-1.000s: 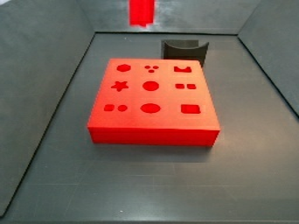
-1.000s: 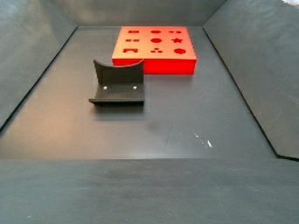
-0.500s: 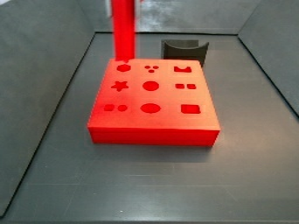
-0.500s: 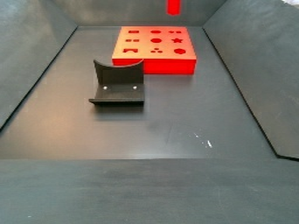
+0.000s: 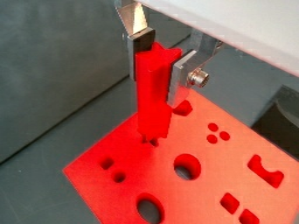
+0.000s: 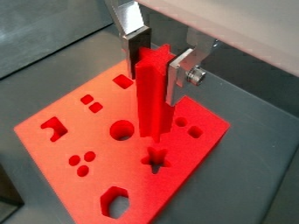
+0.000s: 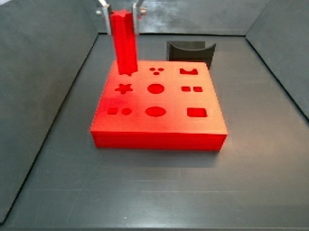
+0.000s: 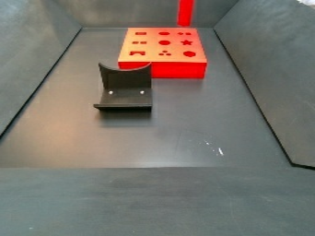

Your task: Insert the star object.

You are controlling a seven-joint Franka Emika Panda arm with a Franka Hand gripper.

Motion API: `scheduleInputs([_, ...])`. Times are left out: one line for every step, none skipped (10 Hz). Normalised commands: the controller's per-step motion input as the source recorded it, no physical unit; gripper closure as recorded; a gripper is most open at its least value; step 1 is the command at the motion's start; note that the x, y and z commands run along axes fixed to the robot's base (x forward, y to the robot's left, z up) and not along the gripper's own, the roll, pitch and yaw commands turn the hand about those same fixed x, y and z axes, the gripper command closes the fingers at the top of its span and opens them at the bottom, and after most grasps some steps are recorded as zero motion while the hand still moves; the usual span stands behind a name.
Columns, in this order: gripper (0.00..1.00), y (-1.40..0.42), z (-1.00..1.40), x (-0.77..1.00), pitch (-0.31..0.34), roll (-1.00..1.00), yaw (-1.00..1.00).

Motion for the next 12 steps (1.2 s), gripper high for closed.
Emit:
scheduleInputs([1.0,0.0,-0.26,0.0,0.03,0.3,-0.81])
scheduleInputs([1.0,0.0,-0.21,-0.03,0.034,0.23,-0.9])
scheduleInputs([1.0,0.11,-0.24,-0.07,0.0,0.02,-0.73])
scheduleInputs([1.0,0.26,-0.25,0.0,0.0,-0.15,-0.51])
scheduleInputs([1.0,0.28,-0.23,0.0,0.0,-0.19,-0.49])
scheduleInputs([1.0,0.17,-0.1,0.05,-0.01,-0.22,-0.35])
scheduleInputs([1.0,0.08,-0.08,0.05,-0.036,-0.2,-0.11])
scheduleInputs([1.0,-0.03,-0.03,0.0,0.0,-0.08,-0.01])
scheduleInputs([1.0,-0.11,-0.07,0.0,0.0,-0.03,-0.02])
scheduleInputs([1.0,-0.04,-0.27,0.0,-0.043,-0.11,-0.12])
scheduleInputs([1.0,0.0,-0.26,-0.05,-0.041,-0.19,-0.17])
scheduleInputs([1.0,0.0,-0.23,-0.09,-0.04,-0.14,-0.19])
